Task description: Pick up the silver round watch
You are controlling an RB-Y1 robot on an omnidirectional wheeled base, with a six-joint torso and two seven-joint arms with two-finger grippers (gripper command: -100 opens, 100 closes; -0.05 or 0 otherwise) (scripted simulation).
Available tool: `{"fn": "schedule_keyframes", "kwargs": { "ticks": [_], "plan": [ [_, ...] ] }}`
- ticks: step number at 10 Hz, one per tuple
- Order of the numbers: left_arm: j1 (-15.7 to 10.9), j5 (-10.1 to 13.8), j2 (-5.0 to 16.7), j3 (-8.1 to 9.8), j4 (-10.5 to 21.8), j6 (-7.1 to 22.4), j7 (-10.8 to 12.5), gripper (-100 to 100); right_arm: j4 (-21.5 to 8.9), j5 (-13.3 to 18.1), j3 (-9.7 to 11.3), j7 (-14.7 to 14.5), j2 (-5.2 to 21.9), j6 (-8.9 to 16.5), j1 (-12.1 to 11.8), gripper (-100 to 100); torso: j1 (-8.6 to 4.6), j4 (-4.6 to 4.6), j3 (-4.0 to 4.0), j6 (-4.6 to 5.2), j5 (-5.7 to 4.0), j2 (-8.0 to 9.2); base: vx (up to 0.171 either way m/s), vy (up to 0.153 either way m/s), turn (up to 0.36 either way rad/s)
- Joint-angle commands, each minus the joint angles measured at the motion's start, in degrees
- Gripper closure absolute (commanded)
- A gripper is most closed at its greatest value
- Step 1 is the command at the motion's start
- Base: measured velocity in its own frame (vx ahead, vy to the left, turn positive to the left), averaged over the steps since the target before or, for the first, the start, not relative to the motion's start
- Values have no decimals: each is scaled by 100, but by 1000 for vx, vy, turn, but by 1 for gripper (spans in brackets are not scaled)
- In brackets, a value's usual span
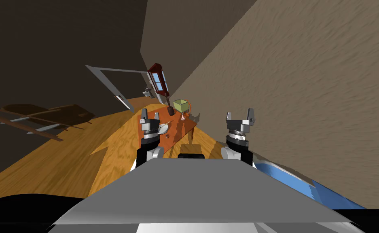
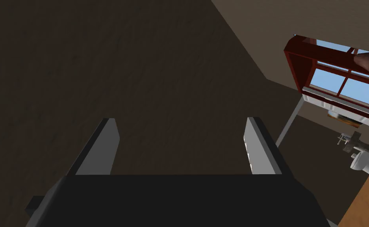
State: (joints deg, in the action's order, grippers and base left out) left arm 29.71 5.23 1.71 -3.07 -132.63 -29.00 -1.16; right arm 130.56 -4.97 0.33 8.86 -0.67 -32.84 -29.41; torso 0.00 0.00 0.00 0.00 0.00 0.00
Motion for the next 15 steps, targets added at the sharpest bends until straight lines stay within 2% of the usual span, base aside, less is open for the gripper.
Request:
{"fn": "schedule_keyframes", "kwargs": {
  "ticks": [1,2,3,6,11,12,15],
  "plan": [
    [10,107,199,73,122,56,95,-100,0,0,0,0,0,0,0,0,0,0,0,0,0,0,-2,-17,-35],
    [15,178,276,122,199,92,159,-100,0,0,0,0,0,0,0,0,-4,0,0,0,0,1,-5,-34,-41],
    [29,362,400,253,397,185,332,-100,0,0,0,0,0,0,0,0,-10,0,1,1,-2,1,-13,-68,-76],
    [54,728,516,524,772,365,694,-100,0,0,1,0,-1,0,0,0,-23,1,2,1,-5,4,-7,-68,-53],
    [111,1502,606,1110,1511,738,1485,-100,0,0,1,0,-1,0,0,0,-31,1,4,0,-8,6,-11,-89,-64],
    [111,1502,606,1110,1525,738,1485,-100,0,0,1,0,-1,0,0,0,-29,1,2,0,-7,4,-11,-54,-20],
    [173,2038,619,1483,2053,1013,1994,-100,0,0,1,0,-1,0,0,0,-23,1,3,0,-5,5,-1,-70,-86]
  ]
}}
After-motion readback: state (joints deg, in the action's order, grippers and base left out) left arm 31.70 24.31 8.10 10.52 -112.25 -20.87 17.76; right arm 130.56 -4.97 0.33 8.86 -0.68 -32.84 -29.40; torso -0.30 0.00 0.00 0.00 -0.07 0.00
